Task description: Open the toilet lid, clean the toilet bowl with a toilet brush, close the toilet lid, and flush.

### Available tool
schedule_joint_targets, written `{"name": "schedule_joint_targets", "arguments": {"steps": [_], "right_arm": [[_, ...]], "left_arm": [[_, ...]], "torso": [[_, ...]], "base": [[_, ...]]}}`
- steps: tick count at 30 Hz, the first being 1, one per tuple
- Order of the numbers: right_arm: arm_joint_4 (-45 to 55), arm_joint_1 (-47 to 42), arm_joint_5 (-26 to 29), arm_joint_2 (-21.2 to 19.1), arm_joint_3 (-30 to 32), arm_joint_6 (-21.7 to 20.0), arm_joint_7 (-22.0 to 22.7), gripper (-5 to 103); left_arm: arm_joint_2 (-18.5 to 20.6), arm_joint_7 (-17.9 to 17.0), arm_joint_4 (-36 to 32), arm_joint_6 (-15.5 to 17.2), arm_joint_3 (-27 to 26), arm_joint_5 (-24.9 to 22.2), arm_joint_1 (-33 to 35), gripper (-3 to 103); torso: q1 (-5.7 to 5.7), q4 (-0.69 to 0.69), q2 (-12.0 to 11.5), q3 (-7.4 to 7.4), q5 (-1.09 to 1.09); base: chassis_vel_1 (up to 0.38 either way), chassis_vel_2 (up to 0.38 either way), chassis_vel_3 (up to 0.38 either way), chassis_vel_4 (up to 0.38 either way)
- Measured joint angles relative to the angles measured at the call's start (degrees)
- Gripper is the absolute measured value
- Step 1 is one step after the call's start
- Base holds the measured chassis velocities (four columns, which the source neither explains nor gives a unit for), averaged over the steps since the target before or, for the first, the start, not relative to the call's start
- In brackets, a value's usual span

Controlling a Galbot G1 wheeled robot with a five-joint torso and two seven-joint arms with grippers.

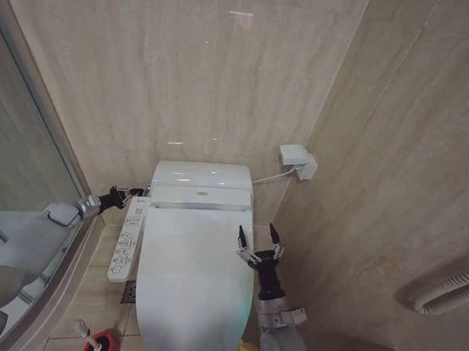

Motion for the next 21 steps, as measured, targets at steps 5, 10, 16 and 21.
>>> {"name": "schedule_joint_targets", "arguments": {"steps": [5, 10, 16, 21], "right_arm": [[0.18, -0.34, -0.02, 0.02, 0.09, 0.08, -0.08, 100], [0.36, -0.47, -0.03, 0.11, 0.15, 0.11, -0.10, 100], [0.51, -0.81, -0.05, 0.07, 0.47, 0.22, -0.12, 100], [0.53, -0.92, -0.04, -0.07, 0.81, 0.34, -0.15, 100]], "left_arm": [[-0.40, -0.89, 0.98, -0.02, -0.13, 1.37, -0.20, 0], [-1.01, -1.14, 1.64, -0.01, -0.13, 1.81, -0.25, 0], [-2.04, -1.51, 3.16, 0.33, 0.20, 3.42, -0.81, 0], [-2.58, -2.88, 3.63, 0.65, 0.31, 4.08, -1.02, 0]], "torso": [[0.00, 0.01, 0.00, -0.01, 0.01], [-0.01, 0.03, 0.00, -0.01, 0.02], [0.00, 0.02, -0.01, 0.01, -0.03], [0.00, 0.03, -0.01, 0.01, -0.02]], "base": [[0.000, 0.000, 0.000, 0.000], [0.000, 0.000, 0.000, 0.000], [0.000, 0.000, 0.000, 0.000], [0.000, 0.000, 0.000, 0.000]]}}
